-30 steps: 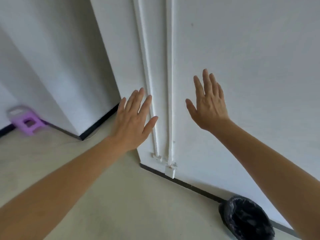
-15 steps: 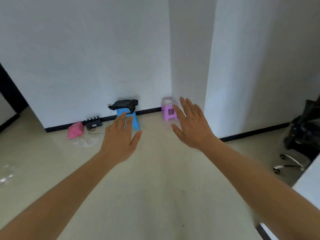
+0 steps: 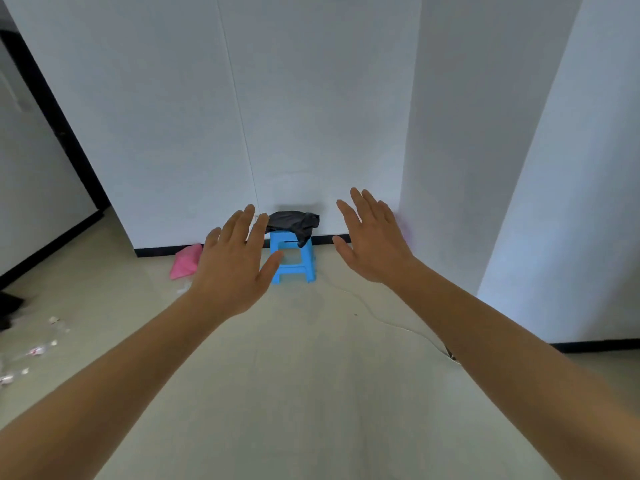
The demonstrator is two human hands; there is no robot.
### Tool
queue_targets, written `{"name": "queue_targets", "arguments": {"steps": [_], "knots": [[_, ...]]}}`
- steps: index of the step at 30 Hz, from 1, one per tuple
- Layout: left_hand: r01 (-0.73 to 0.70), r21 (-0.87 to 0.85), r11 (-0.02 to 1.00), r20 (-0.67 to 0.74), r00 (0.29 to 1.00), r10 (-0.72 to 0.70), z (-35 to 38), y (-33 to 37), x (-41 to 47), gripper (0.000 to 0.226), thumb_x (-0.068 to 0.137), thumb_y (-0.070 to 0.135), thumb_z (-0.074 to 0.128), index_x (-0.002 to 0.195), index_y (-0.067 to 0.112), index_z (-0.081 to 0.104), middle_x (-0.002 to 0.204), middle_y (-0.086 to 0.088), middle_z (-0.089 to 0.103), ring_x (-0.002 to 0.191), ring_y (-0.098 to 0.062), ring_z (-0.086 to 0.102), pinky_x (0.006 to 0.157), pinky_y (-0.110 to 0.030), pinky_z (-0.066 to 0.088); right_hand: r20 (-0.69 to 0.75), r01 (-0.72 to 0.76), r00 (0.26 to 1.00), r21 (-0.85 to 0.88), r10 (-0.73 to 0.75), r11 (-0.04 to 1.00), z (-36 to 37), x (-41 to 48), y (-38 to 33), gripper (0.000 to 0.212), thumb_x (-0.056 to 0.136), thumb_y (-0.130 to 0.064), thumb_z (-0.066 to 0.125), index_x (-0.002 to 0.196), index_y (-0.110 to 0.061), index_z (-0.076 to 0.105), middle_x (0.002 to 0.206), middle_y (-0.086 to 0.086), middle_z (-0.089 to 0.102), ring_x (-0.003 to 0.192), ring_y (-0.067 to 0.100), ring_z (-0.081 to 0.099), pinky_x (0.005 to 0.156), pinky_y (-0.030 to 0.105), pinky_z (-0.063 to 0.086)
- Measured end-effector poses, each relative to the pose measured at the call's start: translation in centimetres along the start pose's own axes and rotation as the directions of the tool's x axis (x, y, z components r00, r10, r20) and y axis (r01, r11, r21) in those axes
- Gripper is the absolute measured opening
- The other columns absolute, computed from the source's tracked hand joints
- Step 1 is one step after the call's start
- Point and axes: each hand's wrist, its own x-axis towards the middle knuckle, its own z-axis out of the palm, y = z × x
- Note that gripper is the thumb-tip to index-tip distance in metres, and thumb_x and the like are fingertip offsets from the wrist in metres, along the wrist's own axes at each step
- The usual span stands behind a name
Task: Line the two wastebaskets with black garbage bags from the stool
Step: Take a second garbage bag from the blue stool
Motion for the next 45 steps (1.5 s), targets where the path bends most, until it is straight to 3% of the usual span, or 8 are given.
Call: {"name": "queue_targets", "arguments": {"steps": [6, 15, 20, 25, 29, 35, 39, 45], "knots": [[0.043, 0.021, 0.999, -0.003, 0.999, -0.043, 7.6, -6.2, 10.0, 0.067, 0.096, 0.052, 0.029, 0.146, 0.007, 0.031, 0.155, -0.017, 0.027, 0.14, -0.035, 0.029, 0.108, -0.052, 0.032, 0.025, 0.075, 0.997, 0.017, -0.076, 0.997, 9.7, 13.6, 1.2, 0.067, 0.101, -0.045, 0.034, 0.156, -0.011, 0.015, 0.163, 0.017, 0.006, 0.15, 0.033, 0.004, 0.121, 0.048, 0.008], [0.054, 0.009, 0.998, 0.021, 0.998, -0.054, 21.3, -19.5, 29.5, 0.067, 0.096, 0.047, 0.039, 0.148, 0.006, 0.028, 0.157, -0.017, 0.022, 0.142, -0.034, 0.026, 0.109, -0.052, 0.032, 0.085, 0.093, 0.992, -0.028, -0.091, 0.995, 23.8, 36.9, 3.2, 0.067, 0.1, -0.045, 0.036, 0.155, -0.013, 0.016, 0.163, 0.016, 0.008, 0.15, 0.031, 0.005, 0.121, 0.047, 0.009], [-0.036, 0.051, 0.998, 0.094, 0.995, 0.032, 27.6, -23.2, 41.2, 0.069, 0.097, 0.052, 0.027, 0.152, 0.011, 0.014, 0.16, -0.013, 0.011, 0.146, -0.028, 0.014, 0.114, -0.046, 0.024, 0.092, 0.053, 0.994, -0.028, -0.05, 0.998, 29.2, 46.9, 6.9, 0.066, 0.099, -0.045, 0.037, 0.155, -0.014, 0.019, 0.162, 0.017, 0.012, 0.149, 0.032, 0.009, 0.12, 0.047, 0.01], [-0.112, 0.085, 0.99, 0.186, 0.978, 0.094, 38.0, -26.0, 50.8, 0.069, 0.097, 0.051, 0.025, 0.152, 0.012, 0.014, 0.16, -0.013, 0.012, 0.146, -0.029, 0.014, 0.114, -0.047, 0.024, 0.183, -0.002, 0.983, -0.059, 0.012, 0.998, 39.2, 55.5, 11.1, 0.066, 0.1, -0.044, 0.035, 0.155, -0.014, 0.016, 0.163, 0.016, 0.008, 0.149, 0.031, 0.007, 0.12, 0.047, 0.009], [-0.112, 0.12, 0.986, 0.278, 0.958, 0.074, 47.7, -28.7, 59.3, 0.07, 0.097, 0.053, 0.022, 0.153, 0.013, 0.005, 0.161, -0.011, 0.007, 0.147, -0.028, 0.01, 0.114, -0.047, 0.023, 0.256, -0.039, 0.966, -0.037, 0.047, 0.999, 48.6, 63.3, 14.3, 0.067, 0.1, -0.046, 0.035, 0.155, -0.014, 0.014, 0.163, 0.016, 0.006, 0.15, 0.031, 0.004, 0.12, 0.047, 0.009], [0.001, 0.104, 0.995, 0.352, 0.935, -0.037, 56.8, -34.8, 71.5, 0.068, 0.097, 0.051, 0.027, 0.152, 0.012, 0.011, 0.161, -0.011, 0.01, 0.146, -0.026, 0.012, 0.114, -0.044, 0.025, 0.356, -0.037, 0.934, -0.006, 0.037, 0.999, 58.6, 77.6, 17.6, 0.068, 0.1, -0.047, 0.034, 0.155, -0.014, 0.011, 0.163, 0.017, 0.004, 0.15, 0.033, 0.003, 0.12, 0.048, 0.009], [0.05, 0.078, 0.996, 0.369, 0.926, -0.075, 61.2, -39.7, 76.5, 0.068, 0.097, 0.051, 0.028, 0.151, 0.013, 0.014, 0.16, -0.011, 0.013, 0.146, -0.026, 0.015, 0.114, -0.044, 0.026, 0.414, -0.053, 0.91, 0.054, 0.026, 0.997, 63.9, 86.3, 17.2, 0.068, 0.1, -0.046, 0.035, 0.155, -0.013, 0.012, 0.163, 0.017, 0.005, 0.149, 0.033, 0.004, 0.12, 0.049, 0.011], [0.003, 0.132, 0.991, 0.447, 0.892, -0.063, 70.6, -48.5, 84.4, 0.067, 0.098, 0.05, 0.024, 0.152, 0.014, 0.01, 0.161, -0.011, 0.008, 0.147, -0.027, 0.01, 0.115, -0.045, 0.023, 0.469, -0.025, 0.883, 0.059, -0.005, 0.998, 73.5, 96.6, 15.6, 0.068, 0.099, -0.046, 0.038, 0.154, -0.014, 0.014, 0.162, 0.018, 0.006, 0.149, 0.034, 0.006, 0.12, 0.05, 0.013]]}}
